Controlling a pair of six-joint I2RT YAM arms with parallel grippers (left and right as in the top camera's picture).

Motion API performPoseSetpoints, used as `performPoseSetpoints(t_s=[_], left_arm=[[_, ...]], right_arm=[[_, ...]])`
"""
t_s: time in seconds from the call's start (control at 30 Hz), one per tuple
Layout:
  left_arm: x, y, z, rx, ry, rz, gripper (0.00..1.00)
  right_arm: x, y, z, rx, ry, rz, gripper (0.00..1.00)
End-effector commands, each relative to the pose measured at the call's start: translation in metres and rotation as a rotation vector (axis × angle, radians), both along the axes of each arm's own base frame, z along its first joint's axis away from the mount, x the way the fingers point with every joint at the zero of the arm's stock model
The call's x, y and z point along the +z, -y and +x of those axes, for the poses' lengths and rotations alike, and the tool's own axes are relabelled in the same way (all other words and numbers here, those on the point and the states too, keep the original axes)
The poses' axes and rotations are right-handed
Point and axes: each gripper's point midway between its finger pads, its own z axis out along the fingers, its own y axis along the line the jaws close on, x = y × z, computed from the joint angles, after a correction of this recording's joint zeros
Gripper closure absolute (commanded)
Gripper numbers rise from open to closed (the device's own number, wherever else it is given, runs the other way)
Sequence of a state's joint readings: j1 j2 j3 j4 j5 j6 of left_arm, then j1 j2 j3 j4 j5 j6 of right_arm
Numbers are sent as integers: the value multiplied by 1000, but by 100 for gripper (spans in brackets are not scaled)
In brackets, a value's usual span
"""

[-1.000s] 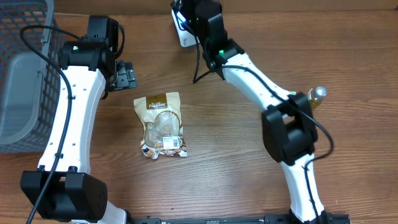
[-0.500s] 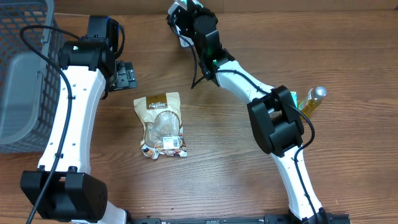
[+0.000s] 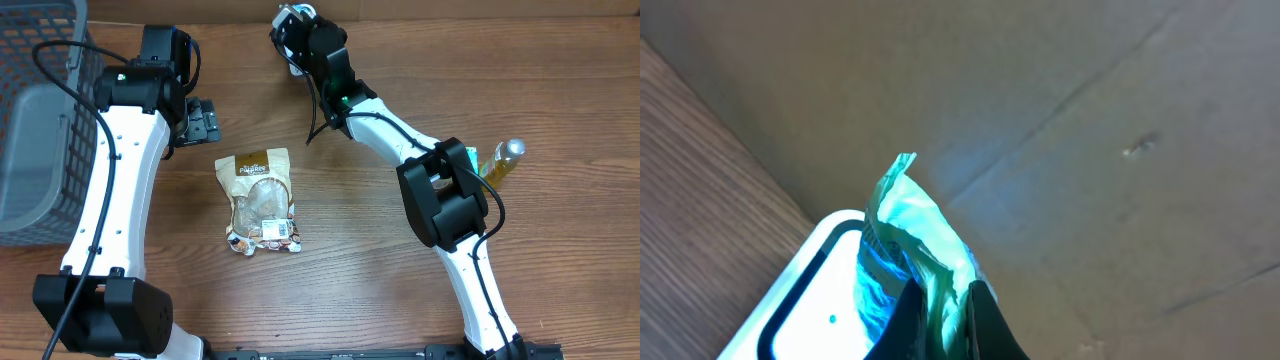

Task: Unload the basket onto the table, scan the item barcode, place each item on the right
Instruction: 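Swing the right arm up to hold the wipes pack at the scanner, then carry the wipes pack back right and lower it onto the table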

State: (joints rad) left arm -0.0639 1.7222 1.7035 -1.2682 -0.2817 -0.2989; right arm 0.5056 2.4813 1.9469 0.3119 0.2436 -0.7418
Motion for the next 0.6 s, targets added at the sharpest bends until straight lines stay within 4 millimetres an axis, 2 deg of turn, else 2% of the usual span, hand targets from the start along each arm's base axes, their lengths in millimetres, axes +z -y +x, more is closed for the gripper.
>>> performPoseSetpoints(t_s=[0.0,0.13,0.23,0.4,0.47,0.57], left_arm=[[3,-4,3,2,9,14,0],[3,-4,3,2,9,14,0],[3,-4,3,2,9,14,0],[3,-4,3,2,9,14,0],[3,-4,3,2,9,14,0],[3,-4,3,2,9,14,0]], right_arm=[[7,-4,0,-7,-9,92,96],[31,-5,1,-5,59,131,96],[58,-1,-1,-8,89,171,96],[120,24,-6,-45,87,372,96],[143,38,-12,-52,40,450,96],[158,47,-30,9,-115,523,96]])
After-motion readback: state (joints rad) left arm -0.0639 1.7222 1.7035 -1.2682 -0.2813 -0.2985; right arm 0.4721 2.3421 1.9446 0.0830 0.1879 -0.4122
